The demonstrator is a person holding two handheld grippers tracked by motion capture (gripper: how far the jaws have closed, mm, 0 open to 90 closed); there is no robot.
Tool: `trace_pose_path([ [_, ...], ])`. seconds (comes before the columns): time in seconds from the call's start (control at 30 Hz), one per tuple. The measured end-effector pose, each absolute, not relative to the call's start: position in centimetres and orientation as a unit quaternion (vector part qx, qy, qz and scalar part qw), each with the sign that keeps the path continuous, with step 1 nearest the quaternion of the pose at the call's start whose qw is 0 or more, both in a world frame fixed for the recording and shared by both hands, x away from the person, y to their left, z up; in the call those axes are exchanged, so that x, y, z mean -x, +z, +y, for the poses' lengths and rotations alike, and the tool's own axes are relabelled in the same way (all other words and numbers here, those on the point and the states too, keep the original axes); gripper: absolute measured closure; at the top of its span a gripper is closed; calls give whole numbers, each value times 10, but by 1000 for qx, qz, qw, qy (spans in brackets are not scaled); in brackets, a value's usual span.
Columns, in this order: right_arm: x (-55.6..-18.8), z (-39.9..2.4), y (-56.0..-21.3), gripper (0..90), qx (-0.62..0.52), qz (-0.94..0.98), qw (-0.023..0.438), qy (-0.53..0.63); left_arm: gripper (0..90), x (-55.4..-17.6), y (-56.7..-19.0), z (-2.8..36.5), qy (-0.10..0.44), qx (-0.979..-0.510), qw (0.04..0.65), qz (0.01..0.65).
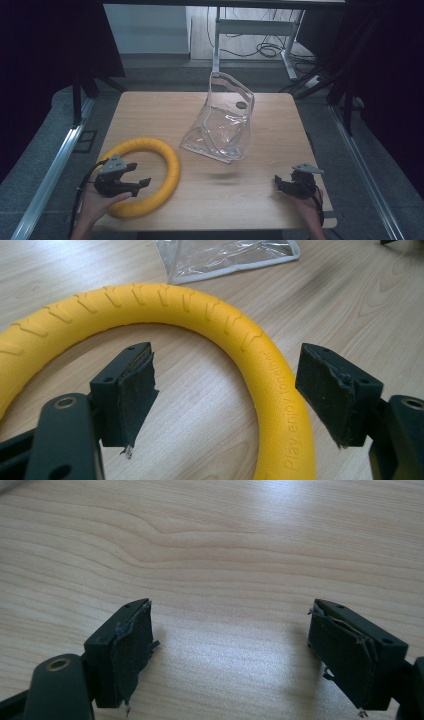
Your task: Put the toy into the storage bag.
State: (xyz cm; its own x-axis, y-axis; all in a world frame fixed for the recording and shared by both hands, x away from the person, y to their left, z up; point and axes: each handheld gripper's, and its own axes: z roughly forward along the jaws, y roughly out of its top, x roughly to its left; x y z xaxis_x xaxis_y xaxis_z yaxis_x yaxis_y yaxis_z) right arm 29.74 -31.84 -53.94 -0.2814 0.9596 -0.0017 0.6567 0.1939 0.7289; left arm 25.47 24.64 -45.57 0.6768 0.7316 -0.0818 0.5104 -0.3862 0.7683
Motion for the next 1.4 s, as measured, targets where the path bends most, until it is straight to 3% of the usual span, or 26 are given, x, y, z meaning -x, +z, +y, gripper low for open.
trace_pose_path([
  [0.77,-300,-319,-539,183,-548,737,238,317,273,-255,-428,256,137,-835,388,365],
  [1.07,-300,-318,-539,183,-549,736,238,317,269,-241,-419,258,102,-876,349,317],
  [1.4,-300,-318,-539,185,-548,736,238,317,257,-222,-442,249,30,-923,279,262],
])
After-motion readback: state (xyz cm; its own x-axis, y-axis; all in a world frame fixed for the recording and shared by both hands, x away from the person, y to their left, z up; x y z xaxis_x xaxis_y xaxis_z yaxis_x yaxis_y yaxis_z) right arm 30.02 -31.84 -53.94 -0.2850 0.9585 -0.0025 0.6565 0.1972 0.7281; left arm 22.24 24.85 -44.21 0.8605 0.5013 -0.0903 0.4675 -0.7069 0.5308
